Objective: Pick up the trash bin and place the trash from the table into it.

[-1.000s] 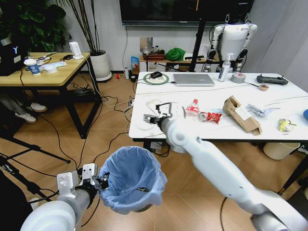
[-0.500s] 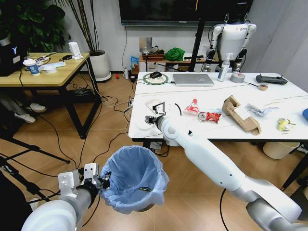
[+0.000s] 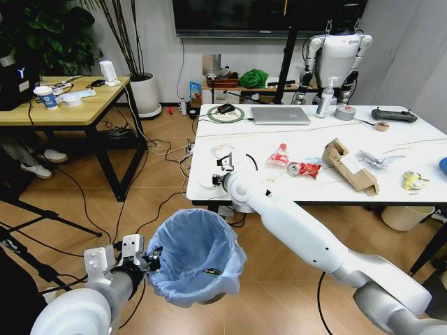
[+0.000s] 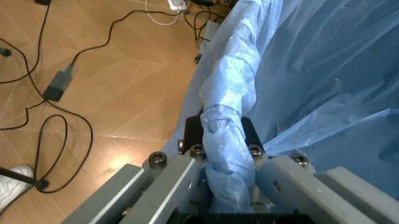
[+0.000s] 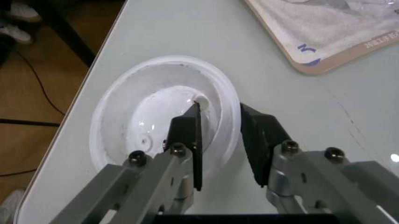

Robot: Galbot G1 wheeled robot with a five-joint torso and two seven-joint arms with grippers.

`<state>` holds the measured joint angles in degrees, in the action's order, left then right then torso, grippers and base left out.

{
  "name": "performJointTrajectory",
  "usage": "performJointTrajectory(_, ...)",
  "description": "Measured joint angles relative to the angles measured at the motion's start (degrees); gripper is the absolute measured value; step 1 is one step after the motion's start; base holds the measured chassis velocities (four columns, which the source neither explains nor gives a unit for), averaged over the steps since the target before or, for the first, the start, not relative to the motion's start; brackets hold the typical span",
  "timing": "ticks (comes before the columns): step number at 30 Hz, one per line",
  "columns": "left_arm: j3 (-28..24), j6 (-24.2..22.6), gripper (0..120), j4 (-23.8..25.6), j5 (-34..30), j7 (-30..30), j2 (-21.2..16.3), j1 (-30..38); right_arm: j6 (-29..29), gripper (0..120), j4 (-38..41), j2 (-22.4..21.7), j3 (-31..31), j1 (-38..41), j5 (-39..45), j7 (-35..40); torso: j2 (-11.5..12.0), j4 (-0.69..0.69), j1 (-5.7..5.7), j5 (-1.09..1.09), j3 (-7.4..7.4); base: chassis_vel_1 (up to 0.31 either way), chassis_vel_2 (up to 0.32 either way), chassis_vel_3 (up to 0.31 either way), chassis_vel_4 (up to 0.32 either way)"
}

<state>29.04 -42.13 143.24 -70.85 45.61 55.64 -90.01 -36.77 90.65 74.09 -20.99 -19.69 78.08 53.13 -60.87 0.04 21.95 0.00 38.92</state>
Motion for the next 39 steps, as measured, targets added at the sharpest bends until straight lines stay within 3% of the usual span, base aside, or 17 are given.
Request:
performJointTrajectory(5, 0.0, 0.0, 0, 0.0, 0.0, -0.1, 0.1, 0.2, 0.2, 0, 0.1, -0.1, -0.3, 0.1, -0.7, 0.0, 0.0, 0.0, 0.0, 0.0, 0.0, 0.0, 0.0, 0.0, 0.0)
performJointTrajectory(11, 0.1, 0.0, 0, 0.0, 0.0, -0.1, 0.2, 0.4, 0.9, 0, 1.4, -0.1, 0.0, 0.1, -0.9, 0.1, 0.0, 0.0, 0.0, 0.0, 0.0, 0.0, 0.0, 0.0, 0.0)
performJointTrajectory(21, 0.7, 0.0, 0, 0.0, 0.0, 0.1, 1.1, 0.6, 4.2, 0, 22.1, -8.1, 4.3, -1.7, 2.3, -6.0, 0.0, 0.0, 0.0, 0.01, -0.01, 0.0, 0.0, 0.0, 0.0)
performJointTrajectory(27, 0.7, 0.0, 0, 0.0, 0.0, 0.1, 1.1, 1.1, 5.8, 0, 29.0, -12.8, 5.0, -4.5, 1.8, -13.0, 0.0, 0.0, 0.0, 0.02, -0.01, 0.0, 0.0, 0.0, 0.0)
performJointTrajectory(28, 0.8, 0.0, 0, 0.0, 0.0, 0.1, 0.9, 1.4, 7.5, 0, 33.2, -16.2, 5.3, -7.7, -1.0, -20.9, 0.0, -0.01, 0.0, 0.02, -0.01, 0.0, 0.0, 0.0, 0.0)
performJointTrajectory(29, 0.8, 0.0, 0, 0.0, 0.0, 0.1, 0.9, 1.4, 7.5, 0, 33.2, -16.2, 5.3, -7.7, -1.0, -20.9, 0.0, -0.01, 0.0, 0.02, -0.01, 0.0, 0.0, 0.0, 0.0)
performJointTrajectory(32, 0.6, 0.0, 0, 0.0, 0.0, 0.2, 0.7, 1.6, 9.4, 0, 38.6, -20.1, 5.5, -13.4, -5.3, -31.0, 0.0, -0.01, 0.0, 0.01, -0.01, 0.0, 0.0, 0.0, 0.0)
performJointTrajectory(39, 0.6, 0.0, 0, 0.0, 0.0, 0.4, 0.3, 1.6, 9.6, 0, 41.4, -22.8, 5.3, -23.0, -15.6, -36.5, 0.0, 0.0, 0.0, 0.01, -0.01, 0.0, 0.0, 0.0, 0.0)
